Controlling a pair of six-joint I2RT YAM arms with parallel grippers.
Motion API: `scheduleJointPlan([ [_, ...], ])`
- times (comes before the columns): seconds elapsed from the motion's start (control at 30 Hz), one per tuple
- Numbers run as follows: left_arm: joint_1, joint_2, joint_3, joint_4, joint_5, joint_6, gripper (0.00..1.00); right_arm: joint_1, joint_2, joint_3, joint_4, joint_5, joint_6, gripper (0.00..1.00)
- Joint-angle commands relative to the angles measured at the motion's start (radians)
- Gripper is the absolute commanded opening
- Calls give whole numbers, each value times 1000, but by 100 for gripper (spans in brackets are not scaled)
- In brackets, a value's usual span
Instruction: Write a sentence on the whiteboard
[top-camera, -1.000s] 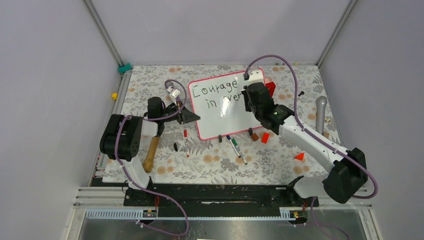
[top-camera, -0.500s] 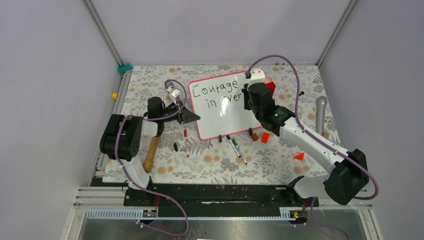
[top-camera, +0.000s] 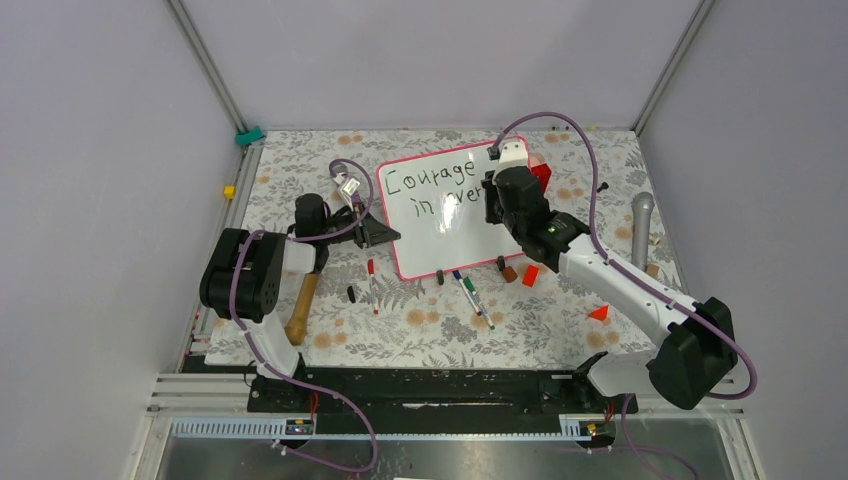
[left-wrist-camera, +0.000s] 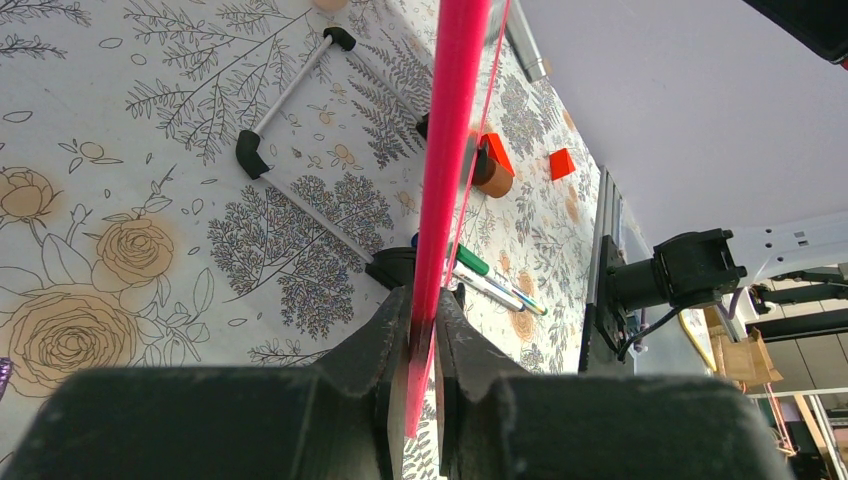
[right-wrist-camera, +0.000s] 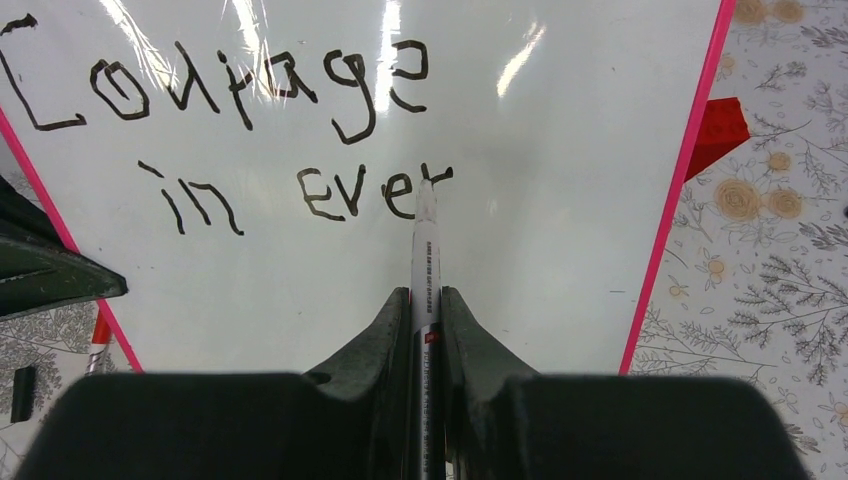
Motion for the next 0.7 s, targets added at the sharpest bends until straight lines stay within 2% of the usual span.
scheduleJointPlan([
  [0.0,22,4,-12,14,-53,27,0,-5,-2,44,1,-17,18,0],
  [0.67,36,44,2,94,-11,-56,0,-15,34,64,-36,22,9,0],
])
